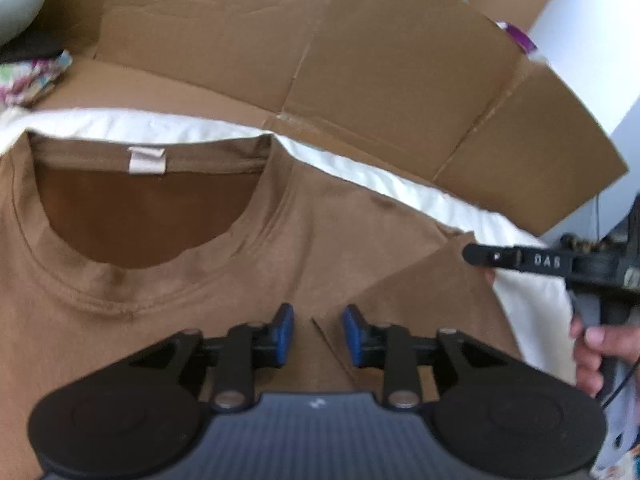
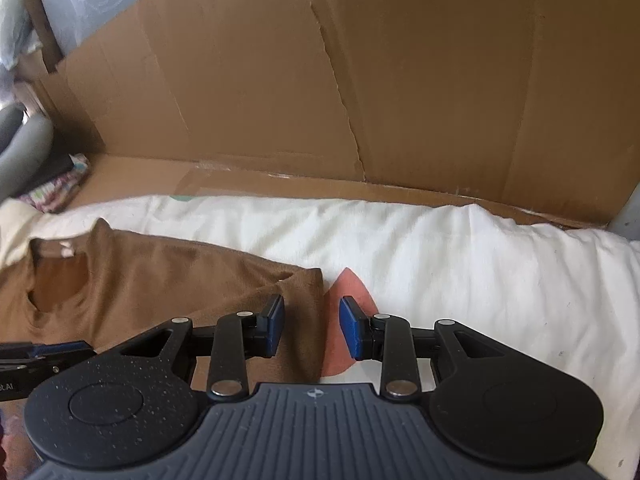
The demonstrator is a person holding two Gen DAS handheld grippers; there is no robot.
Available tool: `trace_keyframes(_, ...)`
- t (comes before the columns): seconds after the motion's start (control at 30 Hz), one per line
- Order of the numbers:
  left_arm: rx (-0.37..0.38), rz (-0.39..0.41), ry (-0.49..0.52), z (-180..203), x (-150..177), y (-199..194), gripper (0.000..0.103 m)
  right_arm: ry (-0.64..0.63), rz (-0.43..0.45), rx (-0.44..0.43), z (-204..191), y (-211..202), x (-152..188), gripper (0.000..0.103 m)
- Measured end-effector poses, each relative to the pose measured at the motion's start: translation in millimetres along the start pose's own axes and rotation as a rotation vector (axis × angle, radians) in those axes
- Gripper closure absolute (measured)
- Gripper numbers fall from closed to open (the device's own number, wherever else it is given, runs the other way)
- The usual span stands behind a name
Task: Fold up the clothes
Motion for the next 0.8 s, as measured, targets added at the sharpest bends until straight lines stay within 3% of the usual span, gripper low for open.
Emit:
trace_keyframes(0.07,-0.020,0.002,0.037,6,0,0,0.074,-0.006,-0.002,0.008,-2,4,0,0.067)
trace_keyframes(0.1,-0.031,0.002,0.055,8,1,0,0.083,-0.006,-0.003,0.008,-3,6,-1,0.068)
trace_keyframes(0.13,-0.033,-0.002,0.064,9,0,0,0.102,-0.006,-0.004,0.010,-3,7,-1,0.069)
trace_keyframes(0.2,-0.031,-0.014,0.058,8,0,-1,0.102,-0.007,-0.006,0.013,-4,9,-3,0.077)
trace_keyframes(0.43,-0.064,0.017,0.060,10,-5,-19,0.102,-0.015,-0.016,0.025,-5,13,-4,0.080)
trace_keyframes(0.6,-0.079,-0.008,0.061,9,-2,-12,0.102,-0.017,-0.038,-0.016,-6,-6,-3,0.072)
trace_keyframes(0.8,-0.075,-0.030,0.017,7,1,-18,0.099,-0.047,-0.096,-0.063,-2,-32,18,0.071)
Point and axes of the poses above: each gripper's, at about its wrist camera, not at the fingertips, and y roughly the way its jaws point, z to its right, x to its underside, the point moved 5 cm from there along y, roughly the way its jaws point, and after that the axes turned 15 degrees about y, right-handed, at the moved point
